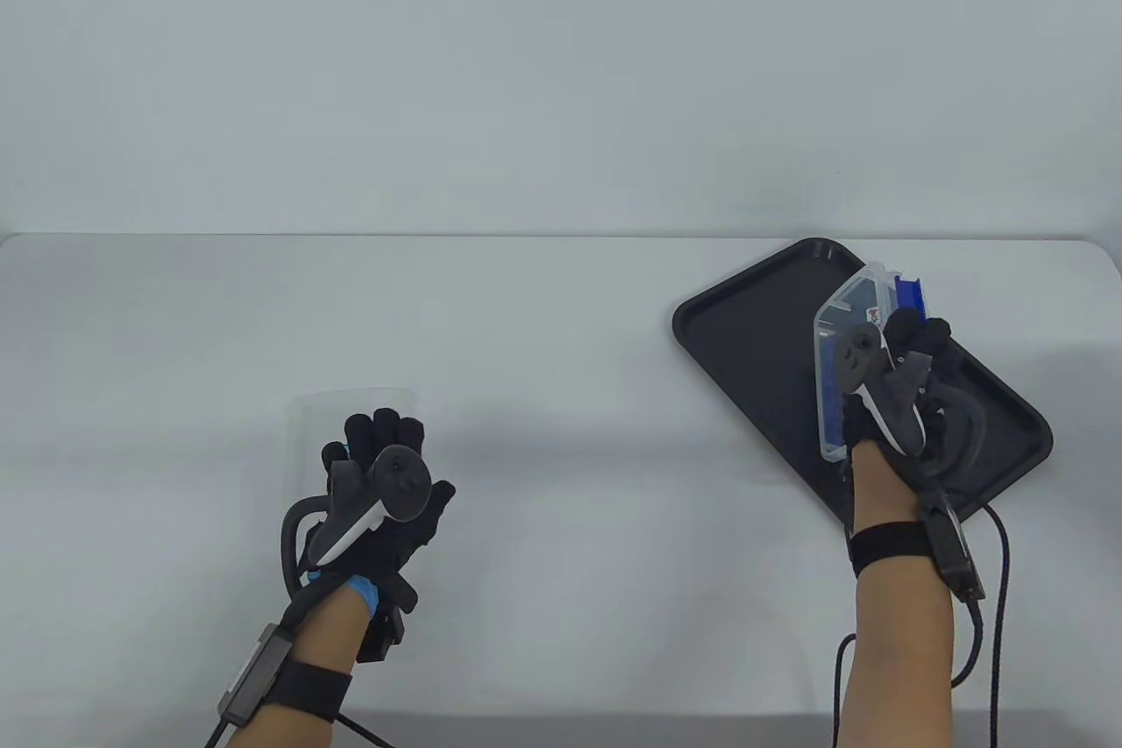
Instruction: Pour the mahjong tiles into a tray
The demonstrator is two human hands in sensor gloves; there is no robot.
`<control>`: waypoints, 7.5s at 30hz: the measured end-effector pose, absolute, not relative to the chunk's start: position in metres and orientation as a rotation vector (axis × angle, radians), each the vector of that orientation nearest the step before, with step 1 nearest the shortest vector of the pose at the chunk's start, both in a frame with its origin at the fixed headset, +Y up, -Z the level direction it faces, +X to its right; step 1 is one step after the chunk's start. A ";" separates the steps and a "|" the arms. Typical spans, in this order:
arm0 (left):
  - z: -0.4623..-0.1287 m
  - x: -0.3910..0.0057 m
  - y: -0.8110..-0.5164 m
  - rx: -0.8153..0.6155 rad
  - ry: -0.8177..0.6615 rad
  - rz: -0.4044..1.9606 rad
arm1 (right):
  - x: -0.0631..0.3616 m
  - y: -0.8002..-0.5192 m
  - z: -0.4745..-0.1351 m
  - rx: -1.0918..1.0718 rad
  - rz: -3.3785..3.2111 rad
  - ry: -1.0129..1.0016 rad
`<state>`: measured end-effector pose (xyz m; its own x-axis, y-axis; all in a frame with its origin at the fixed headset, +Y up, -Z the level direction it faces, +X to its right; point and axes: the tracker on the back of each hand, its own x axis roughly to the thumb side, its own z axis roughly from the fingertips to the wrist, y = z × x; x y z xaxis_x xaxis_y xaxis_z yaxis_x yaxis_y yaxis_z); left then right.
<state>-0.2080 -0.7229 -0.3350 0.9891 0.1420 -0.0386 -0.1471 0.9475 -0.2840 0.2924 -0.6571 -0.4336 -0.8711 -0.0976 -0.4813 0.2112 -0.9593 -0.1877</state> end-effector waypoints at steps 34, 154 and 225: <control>-0.346 -0.220 -0.737 -0.350 0.095 0.275 | 0.306 -0.688 -0.459 0.605 -2.401 0.201; -0.342 -0.371 -0.784 -0.522 0.404 1.750 | -0.146 -0.758 -0.392 -0.026 -3.916 -1.893; -0.350 -0.146 -0.738 -0.749 -0.084 1.504 | 0.117 -0.729 -0.337 0.278 -4.265 -1.369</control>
<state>-0.1460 -0.7383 -0.3501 0.1091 0.9132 -0.3926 -0.8636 -0.1085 -0.4924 0.1167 -0.7292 -0.3374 -0.2177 0.9034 -0.3694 -0.9497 -0.1087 0.2938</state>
